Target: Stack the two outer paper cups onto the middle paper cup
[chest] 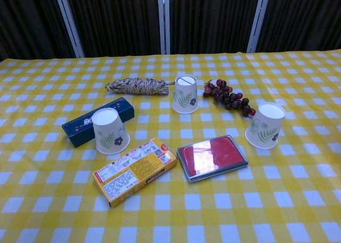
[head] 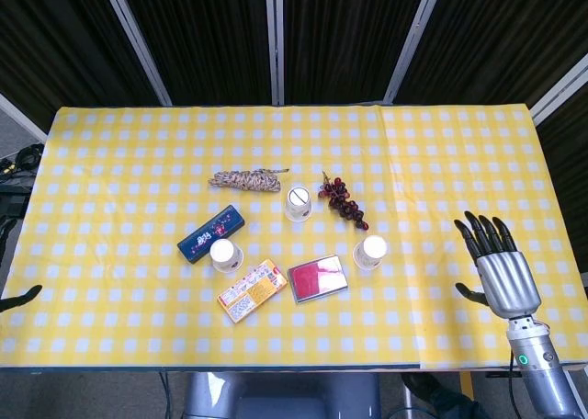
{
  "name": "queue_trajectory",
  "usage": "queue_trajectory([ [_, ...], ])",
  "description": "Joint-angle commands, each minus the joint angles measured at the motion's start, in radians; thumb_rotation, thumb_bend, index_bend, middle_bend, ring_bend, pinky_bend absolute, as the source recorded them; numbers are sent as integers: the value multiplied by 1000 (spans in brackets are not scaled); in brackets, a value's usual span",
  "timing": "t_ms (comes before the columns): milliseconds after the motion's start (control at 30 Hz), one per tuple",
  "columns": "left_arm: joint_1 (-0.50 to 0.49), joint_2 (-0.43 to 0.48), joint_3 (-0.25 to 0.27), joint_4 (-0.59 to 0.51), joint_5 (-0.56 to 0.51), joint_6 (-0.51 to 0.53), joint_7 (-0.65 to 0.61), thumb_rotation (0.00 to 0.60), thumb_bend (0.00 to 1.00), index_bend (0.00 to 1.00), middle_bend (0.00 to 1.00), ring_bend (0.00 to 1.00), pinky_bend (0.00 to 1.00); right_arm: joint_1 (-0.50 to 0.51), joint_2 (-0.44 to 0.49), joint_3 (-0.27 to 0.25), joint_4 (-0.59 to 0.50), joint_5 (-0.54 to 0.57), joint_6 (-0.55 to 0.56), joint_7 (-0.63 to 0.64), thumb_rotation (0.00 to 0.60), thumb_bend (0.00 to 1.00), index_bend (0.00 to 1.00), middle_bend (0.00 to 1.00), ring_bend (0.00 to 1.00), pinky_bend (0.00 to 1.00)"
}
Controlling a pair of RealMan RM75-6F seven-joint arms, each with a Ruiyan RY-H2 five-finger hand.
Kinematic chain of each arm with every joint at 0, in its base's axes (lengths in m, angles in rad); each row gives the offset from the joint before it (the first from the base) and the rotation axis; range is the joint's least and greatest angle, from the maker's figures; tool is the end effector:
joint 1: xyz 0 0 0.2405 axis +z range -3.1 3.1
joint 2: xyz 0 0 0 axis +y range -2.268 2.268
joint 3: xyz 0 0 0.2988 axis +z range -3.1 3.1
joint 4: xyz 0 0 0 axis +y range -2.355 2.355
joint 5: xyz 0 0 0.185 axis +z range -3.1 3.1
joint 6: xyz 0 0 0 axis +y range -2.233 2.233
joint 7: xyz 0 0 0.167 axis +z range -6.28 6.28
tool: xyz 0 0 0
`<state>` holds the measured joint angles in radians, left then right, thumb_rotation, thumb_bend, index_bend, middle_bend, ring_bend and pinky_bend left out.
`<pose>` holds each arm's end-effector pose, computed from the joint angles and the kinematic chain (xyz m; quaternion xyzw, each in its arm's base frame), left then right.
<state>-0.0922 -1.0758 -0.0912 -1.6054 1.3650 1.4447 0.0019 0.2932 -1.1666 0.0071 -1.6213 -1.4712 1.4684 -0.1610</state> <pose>-0.3592 0.2143 0.2267 -0.5591 -0.3995 -0.3584 0.6320 -0.2962 -0.2636 0.1753 0.6555 -0.3129 0.3952 0.5623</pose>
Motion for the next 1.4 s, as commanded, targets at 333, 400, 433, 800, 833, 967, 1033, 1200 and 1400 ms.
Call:
queue_trajectory([
  [333,6,-1,-4,3,-11,5,3,600,0,0,0,0,0,53,-32,27,35,-8,-158,102,600,0,0,33,0,17],
  [400,4,-1,-4,3,-16,0,9,600,0,0,0,0,0,89,-38,33,55,-5,-224,121,600,0,12,69,5,75],
  [433,3,-2,-5,3,-20,-4,13,600,0,0,0,0,0,113,-44,37,70,-8,-262,135,600,0,24,91,20,119],
  [800,-7,-12,-5,4,-44,-34,43,600,0,0,0,0,0,245,-115,85,150,18,-452,230,600,98,124,204,119,253],
  [833,-8,-12,-5,4,-49,-39,42,600,0,0,0,0,0,254,-124,88,157,22,-465,229,600,103,129,205,120,254],
  [967,-9,-12,-7,5,-51,-39,43,600,0,0,0,0,0,275,-150,97,175,43,-496,223,600,134,148,224,144,283],
  [1033,-8,-13,-6,5,-52,-39,44,600,0,0,0,0,0,280,-161,99,179,52,-503,221,600,142,151,232,158,300],
  [1200,-12,-14,-6,9,-58,-51,46,600,0,0,0,0,0,296,-200,101,207,59,-515,216,600,152,156,244,173,314],
  [1400,-14,-16,-6,12,-60,-54,48,600,0,0,0,0,0,306,-236,100,235,64,-523,227,600,161,177,301,233,385],
])
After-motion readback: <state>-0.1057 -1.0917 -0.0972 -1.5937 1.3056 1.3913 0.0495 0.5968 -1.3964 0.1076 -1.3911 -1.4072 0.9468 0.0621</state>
